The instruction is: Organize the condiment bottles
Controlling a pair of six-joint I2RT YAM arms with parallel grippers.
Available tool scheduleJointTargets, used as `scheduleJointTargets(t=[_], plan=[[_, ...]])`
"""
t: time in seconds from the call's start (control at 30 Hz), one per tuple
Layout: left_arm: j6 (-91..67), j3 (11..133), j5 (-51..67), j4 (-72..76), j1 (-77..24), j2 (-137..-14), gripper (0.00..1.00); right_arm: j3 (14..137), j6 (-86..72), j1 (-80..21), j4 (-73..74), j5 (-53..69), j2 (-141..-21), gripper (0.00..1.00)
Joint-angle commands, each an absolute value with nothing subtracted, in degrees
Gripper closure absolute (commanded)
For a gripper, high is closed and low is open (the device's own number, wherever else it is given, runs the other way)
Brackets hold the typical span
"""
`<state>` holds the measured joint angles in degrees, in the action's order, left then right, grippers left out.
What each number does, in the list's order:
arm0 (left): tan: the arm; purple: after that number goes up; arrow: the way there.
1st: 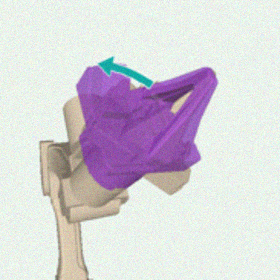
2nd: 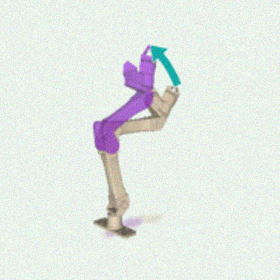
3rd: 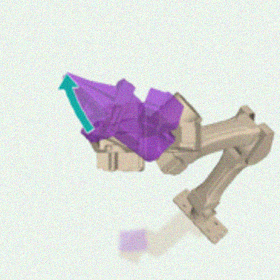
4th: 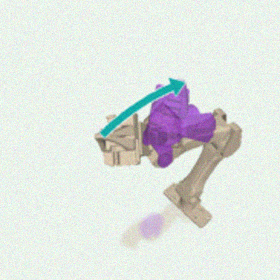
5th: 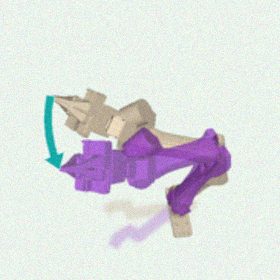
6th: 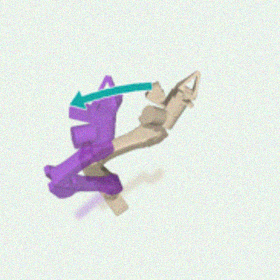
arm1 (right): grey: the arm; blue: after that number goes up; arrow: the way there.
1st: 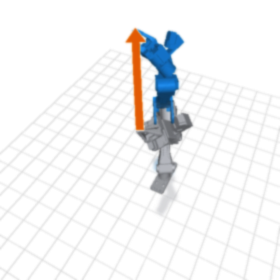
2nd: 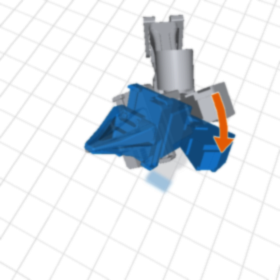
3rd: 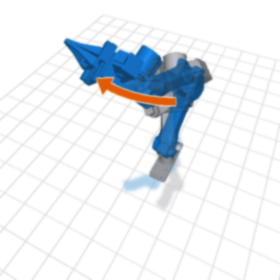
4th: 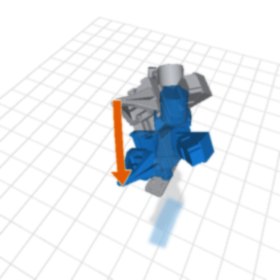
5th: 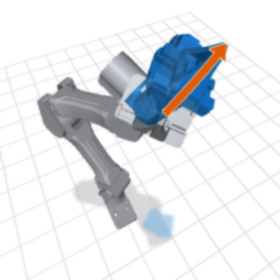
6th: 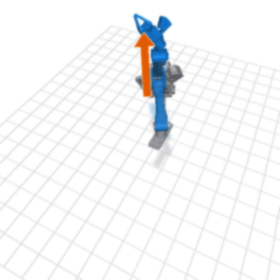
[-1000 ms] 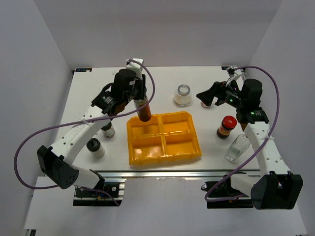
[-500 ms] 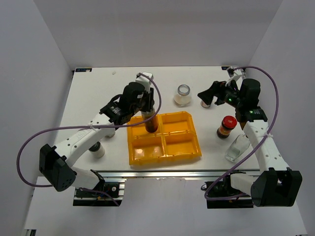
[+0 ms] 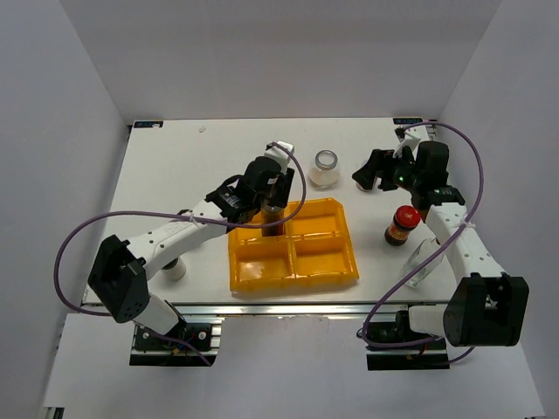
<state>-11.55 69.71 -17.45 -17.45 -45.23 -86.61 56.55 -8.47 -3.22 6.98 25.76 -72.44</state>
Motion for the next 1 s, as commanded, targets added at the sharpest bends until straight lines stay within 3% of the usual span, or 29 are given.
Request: scheduleJointTargets(t=[0.0,0.07,0.13,0.17,0.2,0.5,0.77,0.97], plan=[[-10.8,70.5,-19.2,-13.0,-46.1,-84.1,0.36,59.2,-6.7,-3.4,7.0,24.1,-72.9,0.11],[-10.6,70.6,-19.2,-13.8,-46.2,-83.4,0.24,59.4,-6.2,-4.0,7.1,23.2,-72.9,0.11],[-10.6,70.8,-19.6,-14.8,-46.3,-82.5,0.19,59.4,-6.2,-4.2,7.0,23.3,-72.9,0.11],[-10.6,70.8,-19.7,-15.0,-46.4,-82.2,0.05,59.4,-6.1,-4.2,6.9,23.5,-72.8,0.11],[-11.2,70.8,-19.9,-15.4,-46.4,-81.8,0.02,59.7,-6.2,-4.2,6.9,23.5,-72.6,0.11],[-15.8,71.6,-24.1,-22.4,-46.4,-73.4,0.02,62.2,-9.0,-4.5,14.7,8.2,-68.0,0.11],[-22.3,69.5,-37.8,-25.9,-46.3,-63.7,0.02,66.5,-12.5,-4.5,24.6,-12.5,-59.9,0.11],[-23.8,67.2,-41.5,-23.1,-40.0,-62.6,0.02,78.6,-14.8,-4.6,35.0,-14.0,-58.0,0.11]])
